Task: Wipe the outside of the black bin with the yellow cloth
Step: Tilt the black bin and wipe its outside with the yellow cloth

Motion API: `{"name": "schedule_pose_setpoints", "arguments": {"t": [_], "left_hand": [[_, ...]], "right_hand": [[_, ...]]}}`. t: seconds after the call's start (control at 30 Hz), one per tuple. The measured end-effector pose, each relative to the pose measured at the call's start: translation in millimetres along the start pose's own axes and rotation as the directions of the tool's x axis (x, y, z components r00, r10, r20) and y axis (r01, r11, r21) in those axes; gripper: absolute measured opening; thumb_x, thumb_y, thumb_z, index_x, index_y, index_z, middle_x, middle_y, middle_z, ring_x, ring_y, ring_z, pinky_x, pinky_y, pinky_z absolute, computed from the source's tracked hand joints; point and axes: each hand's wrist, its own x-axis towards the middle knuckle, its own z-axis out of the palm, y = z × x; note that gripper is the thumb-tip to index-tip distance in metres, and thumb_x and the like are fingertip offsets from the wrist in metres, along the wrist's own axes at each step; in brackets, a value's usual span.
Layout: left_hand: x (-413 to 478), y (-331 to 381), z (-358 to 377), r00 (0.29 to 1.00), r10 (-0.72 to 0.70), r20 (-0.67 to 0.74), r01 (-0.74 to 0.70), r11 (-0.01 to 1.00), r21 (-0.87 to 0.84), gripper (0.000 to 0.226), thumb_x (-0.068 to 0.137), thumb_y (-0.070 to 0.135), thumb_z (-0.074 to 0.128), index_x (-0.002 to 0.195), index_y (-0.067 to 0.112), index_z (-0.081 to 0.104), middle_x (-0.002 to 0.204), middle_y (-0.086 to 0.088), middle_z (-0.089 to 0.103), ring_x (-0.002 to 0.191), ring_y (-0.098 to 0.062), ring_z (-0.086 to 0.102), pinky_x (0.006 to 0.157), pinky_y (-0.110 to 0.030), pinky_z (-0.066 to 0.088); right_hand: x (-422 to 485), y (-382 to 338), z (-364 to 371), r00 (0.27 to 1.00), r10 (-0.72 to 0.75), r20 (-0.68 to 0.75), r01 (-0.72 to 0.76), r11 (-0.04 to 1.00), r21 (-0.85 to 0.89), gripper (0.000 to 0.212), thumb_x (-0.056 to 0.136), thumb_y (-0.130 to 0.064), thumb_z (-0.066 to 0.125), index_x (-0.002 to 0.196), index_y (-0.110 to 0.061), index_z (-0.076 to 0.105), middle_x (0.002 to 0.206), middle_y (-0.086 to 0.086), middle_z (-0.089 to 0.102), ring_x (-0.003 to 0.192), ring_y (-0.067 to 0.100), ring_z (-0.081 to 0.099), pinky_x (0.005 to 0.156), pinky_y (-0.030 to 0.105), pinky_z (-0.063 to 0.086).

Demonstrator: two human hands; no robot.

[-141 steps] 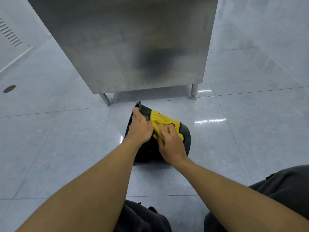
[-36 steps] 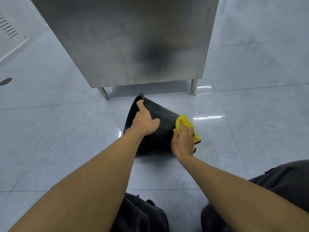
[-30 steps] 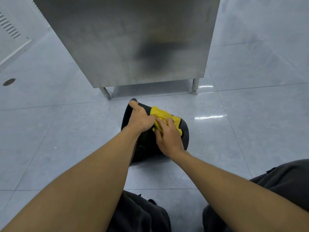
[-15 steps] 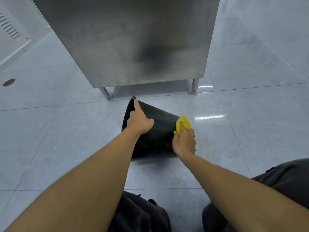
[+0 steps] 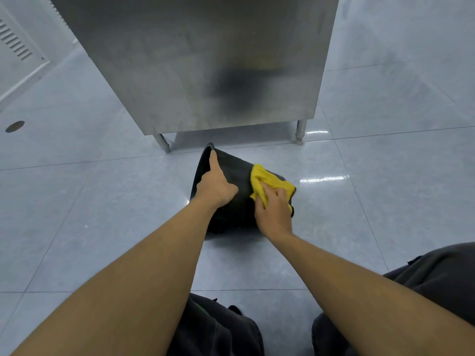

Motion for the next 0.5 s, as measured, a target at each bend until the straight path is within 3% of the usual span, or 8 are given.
{"name": "schedule_pose_setpoints", "arguments": {"t": [0.1,0.17,0.3,0.4,0.5], "left_hand": [[-1,0,3,0.999,-0.015,0.036,0.02,0.993,-0.115,0.114,0.082,0.01,0.066,0.156,0.035,-0.016,0.088,-0.012,0.063,0.081,-0.03,0.069,0.077,-0.046,0.061],[-1,2,6,0.999,-0.008,0.038,0.014,0.986,-0.168,0.112,0.083,0.009,0.066,0.156,0.035,-0.015,0.086,-0.007,0.06,0.082,-0.03,0.069,0.077,-0.045,0.061],[1,5,5,1.0,-0.002,-0.001,0.002,0.986,-0.169,0.106,0.083,0.016,0.066,0.157,0.031,-0.009,0.088,-0.004,0.057,0.083,-0.028,0.065,0.077,-0.042,0.058],[2,3,3,0.999,-0.016,-0.052,0.007,0.986,-0.169,0.092,0.081,0.018,0.067,0.151,0.017,0.006,0.098,-0.007,0.056,0.083,-0.024,0.059,0.076,-0.038,0.053],[2,3,5,0.996,-0.032,-0.08,0.016,0.983,-0.185,0.073,0.078,0.016,0.068,0.131,0.009,0.018,0.119,-0.017,0.053,0.098,-0.033,0.061,0.082,-0.044,0.057]], "right_hand": [[2,14,-5,0.971,0.24,-0.012,-0.24,0.971,-0.001,0.045,0.1,-0.03,0.046,0.145,-0.03,0.043,0.126,0.013,0.044,0.095,0.033,0.056,0.083,0.036,0.044],[2,14,-8,0.964,0.266,-0.02,-0.266,0.964,-0.012,0.044,0.101,-0.027,0.045,0.144,-0.026,0.044,0.125,0.013,0.044,0.095,0.032,0.055,0.079,0.034,0.042],[-4,-2,-6,0.999,-0.01,-0.049,0.009,1.0,-0.025,0.041,0.097,-0.024,0.05,0.139,-0.02,0.051,0.122,0.011,0.047,0.097,0.029,0.055,0.075,0.031,0.043],[-4,-17,-4,0.965,-0.263,0.019,0.263,0.965,0.016,0.044,0.092,-0.023,0.058,0.137,-0.022,0.056,0.114,0.005,0.052,0.093,0.021,0.054,0.071,0.031,0.045],[-1,-24,-3,0.955,-0.295,0.029,0.294,0.955,0.047,0.044,0.093,-0.023,0.058,0.136,-0.025,0.056,0.114,0.003,0.051,0.094,0.019,0.053,0.075,0.029,0.047]]}}
